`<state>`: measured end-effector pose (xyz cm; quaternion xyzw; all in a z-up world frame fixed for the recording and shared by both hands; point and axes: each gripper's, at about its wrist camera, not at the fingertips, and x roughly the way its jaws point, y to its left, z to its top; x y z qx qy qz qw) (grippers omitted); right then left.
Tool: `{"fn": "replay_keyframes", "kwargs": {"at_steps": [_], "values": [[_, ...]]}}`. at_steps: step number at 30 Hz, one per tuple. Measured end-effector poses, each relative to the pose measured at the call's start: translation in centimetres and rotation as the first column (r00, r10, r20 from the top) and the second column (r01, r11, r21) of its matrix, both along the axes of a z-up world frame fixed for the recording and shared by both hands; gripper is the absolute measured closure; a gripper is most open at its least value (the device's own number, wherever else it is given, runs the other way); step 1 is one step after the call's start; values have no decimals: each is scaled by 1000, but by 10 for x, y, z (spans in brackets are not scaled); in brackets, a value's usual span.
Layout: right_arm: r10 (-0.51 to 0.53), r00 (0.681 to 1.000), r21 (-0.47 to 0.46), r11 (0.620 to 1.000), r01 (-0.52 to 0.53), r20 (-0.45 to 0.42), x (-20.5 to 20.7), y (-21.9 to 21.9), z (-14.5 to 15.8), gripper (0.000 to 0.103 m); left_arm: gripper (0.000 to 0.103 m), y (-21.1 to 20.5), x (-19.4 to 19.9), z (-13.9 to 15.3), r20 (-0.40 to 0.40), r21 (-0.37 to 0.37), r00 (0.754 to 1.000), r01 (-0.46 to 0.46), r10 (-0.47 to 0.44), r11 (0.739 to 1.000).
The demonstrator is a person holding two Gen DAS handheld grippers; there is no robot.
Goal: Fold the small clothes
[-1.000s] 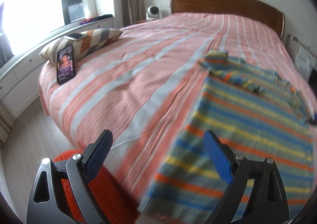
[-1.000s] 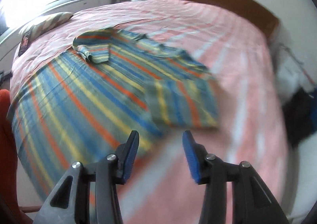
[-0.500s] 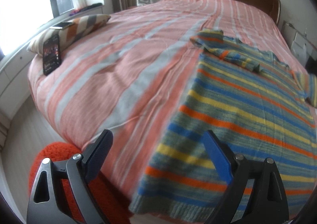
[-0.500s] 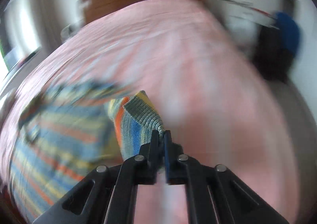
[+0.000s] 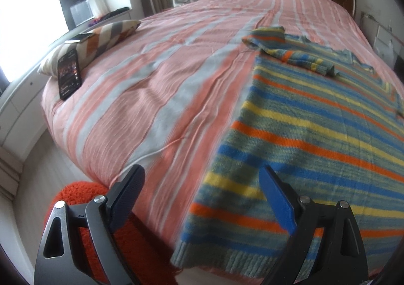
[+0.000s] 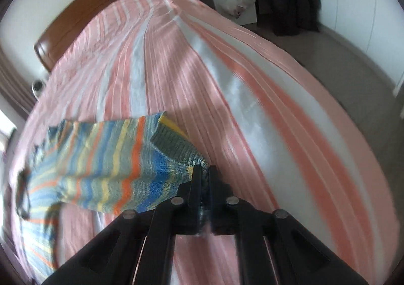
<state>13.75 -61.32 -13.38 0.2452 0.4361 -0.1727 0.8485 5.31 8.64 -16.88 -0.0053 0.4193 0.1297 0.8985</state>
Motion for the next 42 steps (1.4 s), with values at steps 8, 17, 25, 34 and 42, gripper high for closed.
{"fn": "replay_keyframes", "kwargs": {"at_steps": [8, 17, 25, 34, 42], "values": [[-5, 996, 113, 994, -5, 84, -12, -24, 16, 57, 10, -7, 3, -3, -5, -4, 1000, 27, -28, 1000], [-24, 1000, 122, 992, 23, 3, 37, -23, -2, 101, 10, -15, 1, -5, -24, 22, 997, 70, -70, 997], [-17, 998, -113, 994, 11, -54, 21, -5, 9, 67, 10, -41, 13, 61, 44, 15, 951, 306, -306, 952], [153, 983, -60, 987, -147, 98, -85, 76, 39, 40, 6, -127, 146, 83, -66, 156, 728, 683, -682, 714], [238, 964, -65, 971, -231, 121, -162, 144, 17, 40, 97, -138, 231, 4, -197, -6, 798, 580, -570, 814]]}}
